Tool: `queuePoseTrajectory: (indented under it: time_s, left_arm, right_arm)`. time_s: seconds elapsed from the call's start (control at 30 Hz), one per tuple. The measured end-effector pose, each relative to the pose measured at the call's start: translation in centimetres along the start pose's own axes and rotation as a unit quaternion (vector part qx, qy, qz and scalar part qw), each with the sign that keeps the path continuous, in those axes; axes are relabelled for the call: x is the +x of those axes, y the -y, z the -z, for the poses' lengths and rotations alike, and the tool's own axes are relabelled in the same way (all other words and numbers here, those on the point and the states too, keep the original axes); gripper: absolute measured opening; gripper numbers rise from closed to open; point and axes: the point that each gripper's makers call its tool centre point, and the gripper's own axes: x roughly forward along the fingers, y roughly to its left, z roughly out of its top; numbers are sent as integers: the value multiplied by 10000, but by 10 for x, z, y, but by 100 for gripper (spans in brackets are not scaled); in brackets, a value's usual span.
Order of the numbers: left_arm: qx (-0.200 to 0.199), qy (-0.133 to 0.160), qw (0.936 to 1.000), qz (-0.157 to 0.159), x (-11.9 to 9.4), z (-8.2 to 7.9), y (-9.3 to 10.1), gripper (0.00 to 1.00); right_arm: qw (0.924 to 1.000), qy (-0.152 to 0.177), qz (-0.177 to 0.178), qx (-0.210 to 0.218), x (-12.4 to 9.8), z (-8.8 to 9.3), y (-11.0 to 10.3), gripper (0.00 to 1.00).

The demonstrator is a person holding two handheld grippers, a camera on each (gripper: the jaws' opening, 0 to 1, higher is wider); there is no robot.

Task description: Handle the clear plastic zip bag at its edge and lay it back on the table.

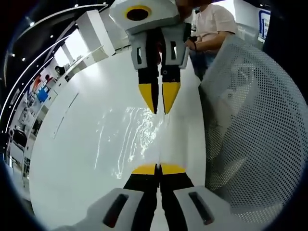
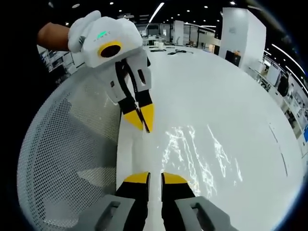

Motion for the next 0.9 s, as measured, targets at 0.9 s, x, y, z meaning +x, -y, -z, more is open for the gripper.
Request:
queuePoseTrajectory:
  time_s: [0.9]
  left_arm:
    - [-145, 182, 9997, -88, -1, 0, -5, 0]
  right_arm:
    - [9976, -243, -118, 645, 10, 13, -4, 0]
